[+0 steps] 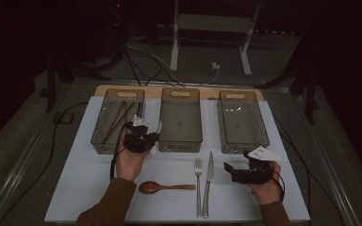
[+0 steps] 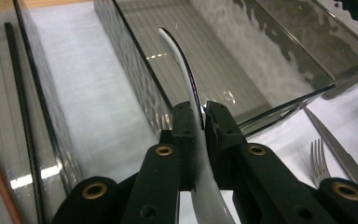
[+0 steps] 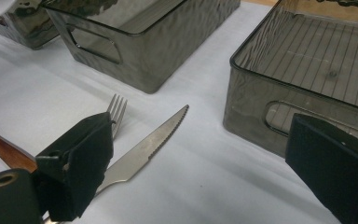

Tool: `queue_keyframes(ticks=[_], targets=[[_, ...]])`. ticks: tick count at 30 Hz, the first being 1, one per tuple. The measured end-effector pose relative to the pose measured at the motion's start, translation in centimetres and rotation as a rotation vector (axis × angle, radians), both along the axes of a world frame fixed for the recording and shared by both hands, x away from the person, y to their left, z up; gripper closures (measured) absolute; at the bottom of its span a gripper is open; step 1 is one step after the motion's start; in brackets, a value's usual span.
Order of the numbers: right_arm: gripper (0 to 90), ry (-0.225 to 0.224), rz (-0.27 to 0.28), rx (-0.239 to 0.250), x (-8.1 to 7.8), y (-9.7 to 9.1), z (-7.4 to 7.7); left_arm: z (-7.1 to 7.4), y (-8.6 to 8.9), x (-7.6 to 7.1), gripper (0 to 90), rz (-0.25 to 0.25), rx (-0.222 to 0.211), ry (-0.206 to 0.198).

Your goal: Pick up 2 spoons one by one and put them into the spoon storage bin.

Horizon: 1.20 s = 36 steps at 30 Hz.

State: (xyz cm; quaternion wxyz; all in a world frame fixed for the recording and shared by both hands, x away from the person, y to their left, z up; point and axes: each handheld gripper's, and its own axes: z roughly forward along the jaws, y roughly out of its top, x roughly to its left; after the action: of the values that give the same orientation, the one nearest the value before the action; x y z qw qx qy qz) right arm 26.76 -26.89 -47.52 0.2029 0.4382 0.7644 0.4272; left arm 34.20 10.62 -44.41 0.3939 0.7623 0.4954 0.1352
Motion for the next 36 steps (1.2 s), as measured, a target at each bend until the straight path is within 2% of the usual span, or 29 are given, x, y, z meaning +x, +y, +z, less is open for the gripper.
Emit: queue_keyframes(ticks=[14,19,36], targets=[[7.5,-0.002,-0.003,0.01,0.0,0.0,0.0,0.8,-1.6,1.4,84.5,-0.024,-0.001,-0.028],[3.3,0.0,-0.015,0.012,0.0,-0.1,0.0,0.6,-1.9,1.9,84.5,-0.024,0.005,-0.026],[2.0,-0.01,-0.021,0.023,-0.1,-0.2,0.1,0.3,-2.1,4.1,84.4,-0.004,-0.005,-0.041]])
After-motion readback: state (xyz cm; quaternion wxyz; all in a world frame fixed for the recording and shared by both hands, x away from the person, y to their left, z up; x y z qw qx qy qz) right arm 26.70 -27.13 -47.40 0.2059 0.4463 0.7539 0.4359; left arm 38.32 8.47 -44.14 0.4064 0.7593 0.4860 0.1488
